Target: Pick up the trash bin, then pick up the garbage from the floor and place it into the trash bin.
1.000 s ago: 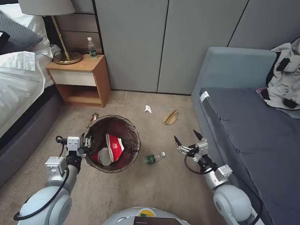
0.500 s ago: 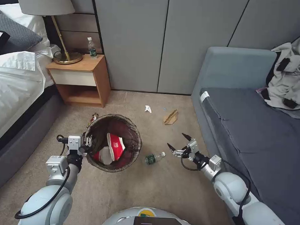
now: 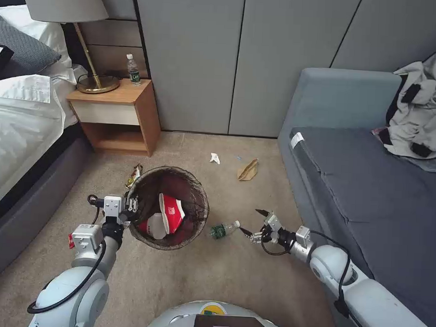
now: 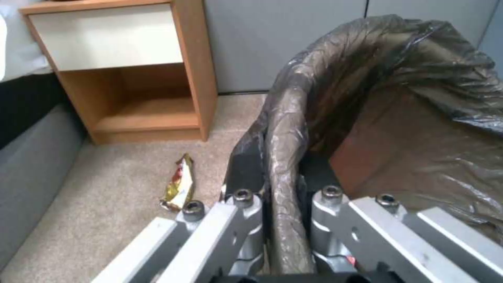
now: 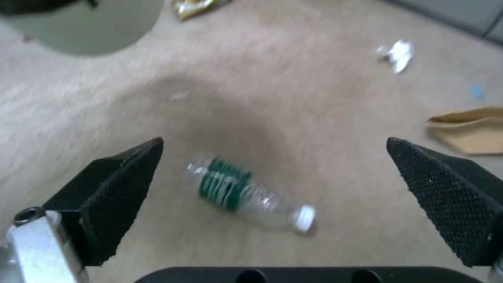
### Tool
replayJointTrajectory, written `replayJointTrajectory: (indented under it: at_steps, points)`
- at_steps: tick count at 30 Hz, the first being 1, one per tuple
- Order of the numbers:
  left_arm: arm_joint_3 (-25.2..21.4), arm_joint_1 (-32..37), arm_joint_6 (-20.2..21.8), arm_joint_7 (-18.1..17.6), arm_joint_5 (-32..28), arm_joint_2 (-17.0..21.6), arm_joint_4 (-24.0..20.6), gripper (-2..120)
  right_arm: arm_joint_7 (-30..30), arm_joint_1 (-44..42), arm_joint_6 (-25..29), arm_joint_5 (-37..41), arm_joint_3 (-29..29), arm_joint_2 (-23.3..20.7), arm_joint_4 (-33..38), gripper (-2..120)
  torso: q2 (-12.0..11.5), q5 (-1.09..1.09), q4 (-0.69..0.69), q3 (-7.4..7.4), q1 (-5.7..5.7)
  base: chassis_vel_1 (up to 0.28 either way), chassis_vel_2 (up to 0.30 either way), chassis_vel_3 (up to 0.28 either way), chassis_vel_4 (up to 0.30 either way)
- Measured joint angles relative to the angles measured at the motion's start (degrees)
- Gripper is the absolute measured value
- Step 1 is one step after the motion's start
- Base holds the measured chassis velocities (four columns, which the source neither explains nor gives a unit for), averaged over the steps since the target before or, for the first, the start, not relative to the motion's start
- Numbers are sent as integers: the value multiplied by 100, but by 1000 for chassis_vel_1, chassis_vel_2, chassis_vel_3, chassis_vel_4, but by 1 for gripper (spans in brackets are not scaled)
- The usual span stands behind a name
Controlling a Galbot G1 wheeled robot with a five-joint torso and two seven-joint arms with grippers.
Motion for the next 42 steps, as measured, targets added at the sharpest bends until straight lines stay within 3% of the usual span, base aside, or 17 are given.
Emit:
replayJointTrajectory:
  at_steps: [5, 15, 30, 42]
  points:
    - [-1, 17, 3, -3, 18, -21, -1, 6, -317, 515, -471, -25, -445, -102, -165, 100, 0, -1, 0, 0, 0, 0, 0, 0, 0]
    - [-22, 32, 3, -9, 42, -37, -12, 6, -246, 1654, -910, 118, -1694, -49, -925, 100, 0, -1, 1, 0, 0, 0, 0, 0, 0]
    - [8, -39, -27, -6, 94, -91, 118, 6, -240, 2690, -1076, 135, -2613, 231, -1864, 100, 0, -1, 0, 0, 0, 0, 0, 0, 0]
    - [9, -133, -56, 7, 104, -122, 273, 6, -394, 3716, -944, 1, -3207, 879, -2958, 100, 0, -2, 2, 0, 0, 0, 0, 0, 0]
